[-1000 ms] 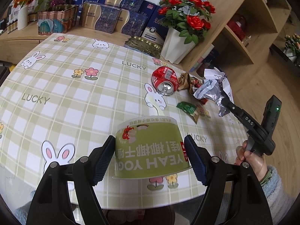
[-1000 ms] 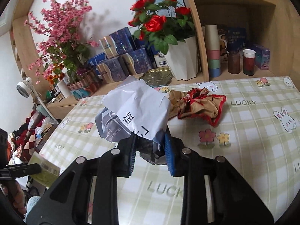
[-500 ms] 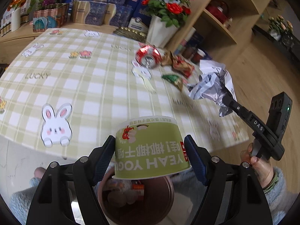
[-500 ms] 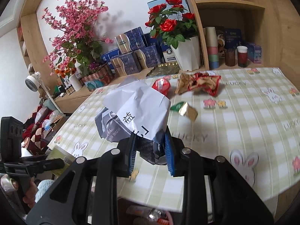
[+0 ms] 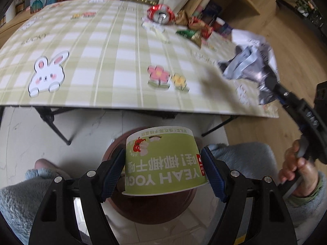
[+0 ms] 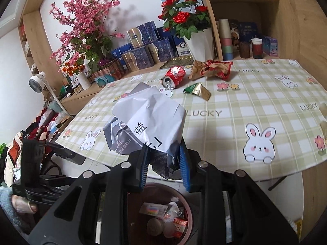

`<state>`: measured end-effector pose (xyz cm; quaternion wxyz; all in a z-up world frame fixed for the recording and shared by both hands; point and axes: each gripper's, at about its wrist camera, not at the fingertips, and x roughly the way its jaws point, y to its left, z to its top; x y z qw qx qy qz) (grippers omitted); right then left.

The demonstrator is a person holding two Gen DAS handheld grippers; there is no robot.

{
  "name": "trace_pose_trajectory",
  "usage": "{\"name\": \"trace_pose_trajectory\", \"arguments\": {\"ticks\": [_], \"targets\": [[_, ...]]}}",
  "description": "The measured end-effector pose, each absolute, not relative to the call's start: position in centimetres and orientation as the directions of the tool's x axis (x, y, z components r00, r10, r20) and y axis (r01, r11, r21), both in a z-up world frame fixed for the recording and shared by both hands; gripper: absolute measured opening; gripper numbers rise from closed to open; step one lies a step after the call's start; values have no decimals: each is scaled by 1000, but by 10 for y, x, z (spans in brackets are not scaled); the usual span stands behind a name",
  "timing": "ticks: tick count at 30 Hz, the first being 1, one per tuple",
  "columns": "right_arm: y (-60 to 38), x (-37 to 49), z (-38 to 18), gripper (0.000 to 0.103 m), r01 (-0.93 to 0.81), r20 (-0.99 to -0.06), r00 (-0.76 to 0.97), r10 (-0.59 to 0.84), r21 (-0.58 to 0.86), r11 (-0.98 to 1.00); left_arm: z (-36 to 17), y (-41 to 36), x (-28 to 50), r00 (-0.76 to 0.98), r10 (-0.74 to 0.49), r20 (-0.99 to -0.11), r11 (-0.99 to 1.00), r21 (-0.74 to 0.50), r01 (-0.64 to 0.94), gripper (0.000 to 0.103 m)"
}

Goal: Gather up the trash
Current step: 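Carry the cup over the bin and open the left gripper while the right carries the paper bag, then lower the white paper bag into the bin and open the right gripper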

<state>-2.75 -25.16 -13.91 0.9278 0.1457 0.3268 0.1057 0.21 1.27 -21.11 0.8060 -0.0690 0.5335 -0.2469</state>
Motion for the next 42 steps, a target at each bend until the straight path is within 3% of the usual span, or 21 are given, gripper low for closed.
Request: {"name": "trace_pose_trajectory", "arguments": {"ticks": [7,10,19,30,42], "targets": [[-251,-36,-142,30,-103,-586,755,295,339,935,-221,13,1,291,-463,-837,875,-379,302,76],[-250,-38,-143,30,-108,-590,750,299,337,935,-217,16,2,310,-464,-830,878,-384,285,84],[-238,-42,-148,29,-154,-615,713,336,331,931,-185,43,6,439,-418,-795,908,-358,217,94],[-208,-43,-159,30,-249,-664,629,404,321,914,-144,103,7,601,-284,-747,949,-310,63,97],[-168,-48,-200,30,-335,-779,448,439,309,890,-152,118,6,614,-230,-755,959,-282,13,97]]}}
